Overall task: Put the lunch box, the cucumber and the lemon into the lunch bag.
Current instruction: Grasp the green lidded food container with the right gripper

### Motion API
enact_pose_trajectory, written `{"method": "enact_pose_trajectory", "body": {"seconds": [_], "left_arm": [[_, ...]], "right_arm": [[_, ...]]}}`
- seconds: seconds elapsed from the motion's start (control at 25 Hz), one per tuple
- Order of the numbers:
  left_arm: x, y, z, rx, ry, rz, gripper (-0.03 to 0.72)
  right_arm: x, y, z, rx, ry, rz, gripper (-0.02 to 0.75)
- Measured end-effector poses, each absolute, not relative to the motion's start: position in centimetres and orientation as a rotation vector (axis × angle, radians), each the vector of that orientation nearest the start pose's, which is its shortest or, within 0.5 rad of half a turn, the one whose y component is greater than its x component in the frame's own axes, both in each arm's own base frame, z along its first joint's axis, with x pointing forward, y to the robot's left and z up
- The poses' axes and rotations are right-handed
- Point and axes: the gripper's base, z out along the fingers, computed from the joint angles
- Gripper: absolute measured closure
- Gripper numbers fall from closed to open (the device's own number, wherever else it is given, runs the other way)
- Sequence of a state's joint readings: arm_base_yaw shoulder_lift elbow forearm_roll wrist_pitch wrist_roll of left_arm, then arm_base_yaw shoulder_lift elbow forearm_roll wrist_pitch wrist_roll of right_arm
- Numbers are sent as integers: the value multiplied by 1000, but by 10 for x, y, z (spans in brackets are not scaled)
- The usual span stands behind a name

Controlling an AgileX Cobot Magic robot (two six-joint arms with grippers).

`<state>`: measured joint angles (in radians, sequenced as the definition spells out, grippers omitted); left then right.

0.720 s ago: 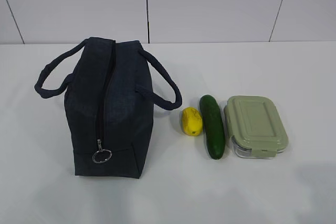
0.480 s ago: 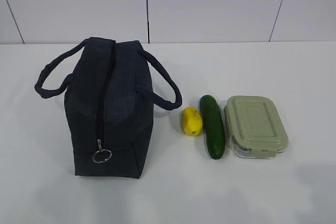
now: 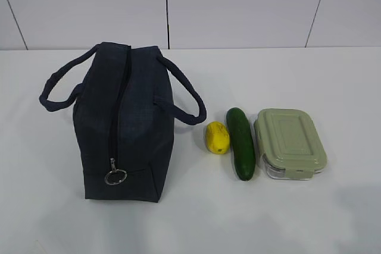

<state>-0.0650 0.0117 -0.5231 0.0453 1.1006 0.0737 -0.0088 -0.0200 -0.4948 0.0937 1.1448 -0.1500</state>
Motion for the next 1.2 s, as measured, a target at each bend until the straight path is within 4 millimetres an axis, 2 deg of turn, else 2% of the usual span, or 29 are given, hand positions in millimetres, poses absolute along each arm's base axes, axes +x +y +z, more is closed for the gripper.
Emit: {"method": "enact_pose_trajectory", "body": {"seconds": [1.2], "left_arm": [[-7, 4, 281, 140, 2068, 60, 451]], "right_arm": [[-12, 8, 270, -159, 2100, 18, 384]]}}
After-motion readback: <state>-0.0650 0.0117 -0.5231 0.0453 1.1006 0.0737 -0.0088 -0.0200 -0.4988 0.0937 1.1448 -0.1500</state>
